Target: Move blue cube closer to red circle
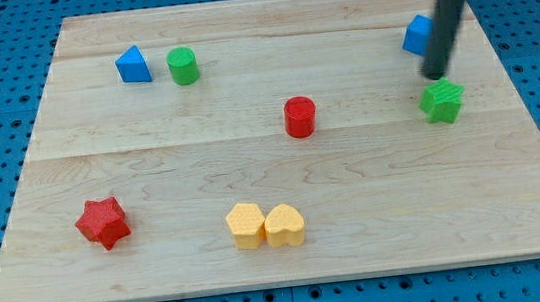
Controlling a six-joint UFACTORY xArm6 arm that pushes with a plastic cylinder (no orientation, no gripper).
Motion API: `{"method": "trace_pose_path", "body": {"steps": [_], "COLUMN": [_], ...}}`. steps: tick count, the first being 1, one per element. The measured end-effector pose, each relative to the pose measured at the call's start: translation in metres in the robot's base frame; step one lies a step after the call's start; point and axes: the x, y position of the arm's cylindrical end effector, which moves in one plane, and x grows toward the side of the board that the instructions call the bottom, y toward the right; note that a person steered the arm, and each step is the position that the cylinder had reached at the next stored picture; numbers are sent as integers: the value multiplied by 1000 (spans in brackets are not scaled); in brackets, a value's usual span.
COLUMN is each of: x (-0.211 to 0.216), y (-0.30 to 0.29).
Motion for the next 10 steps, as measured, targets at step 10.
{"method": "trace_pose_path", "body": {"steps": [10], "x": [-81], "y": [-154]}}
